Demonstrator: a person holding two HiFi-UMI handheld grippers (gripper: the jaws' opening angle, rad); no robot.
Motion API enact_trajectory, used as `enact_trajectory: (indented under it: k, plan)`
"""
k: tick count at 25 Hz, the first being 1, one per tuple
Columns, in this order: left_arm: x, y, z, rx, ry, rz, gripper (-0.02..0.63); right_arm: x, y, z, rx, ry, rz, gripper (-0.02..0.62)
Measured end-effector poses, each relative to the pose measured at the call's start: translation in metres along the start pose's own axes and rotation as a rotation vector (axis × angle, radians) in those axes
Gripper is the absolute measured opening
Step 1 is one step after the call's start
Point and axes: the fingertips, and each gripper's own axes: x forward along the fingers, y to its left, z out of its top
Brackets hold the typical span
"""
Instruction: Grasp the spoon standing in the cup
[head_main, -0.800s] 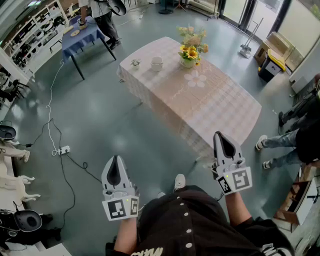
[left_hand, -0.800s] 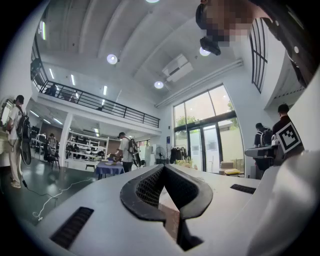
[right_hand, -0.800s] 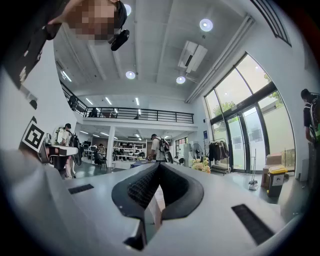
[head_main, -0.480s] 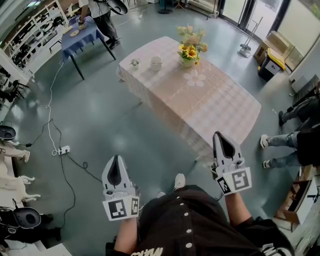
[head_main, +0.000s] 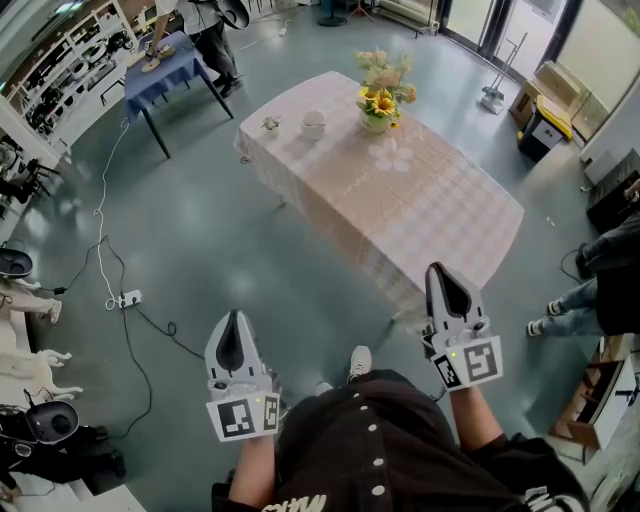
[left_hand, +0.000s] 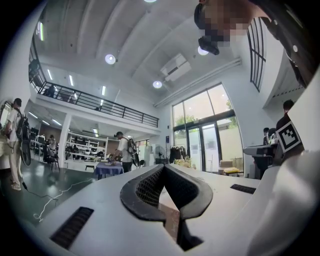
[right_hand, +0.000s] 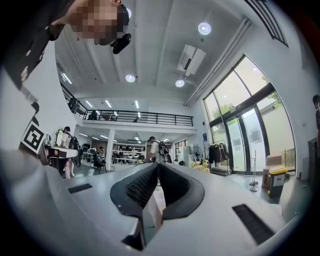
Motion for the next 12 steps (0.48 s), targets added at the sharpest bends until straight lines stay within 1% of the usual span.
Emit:
enact_trajectory:
  k: [8,12]
  plan:
    - [-0.0020,-0.0021,-0.0016,-0.002,0.003,-0.003,0.017,-0.0002,0.0010,-0.0001,0.002,0.011,0.017,0.072]
    - [-0.0003,-0.0029,-0.0014,-0.003,0.004,-0.002,0.017,0.0024,0.0008,0.0005,0.004,0.013,0.028,0.113]
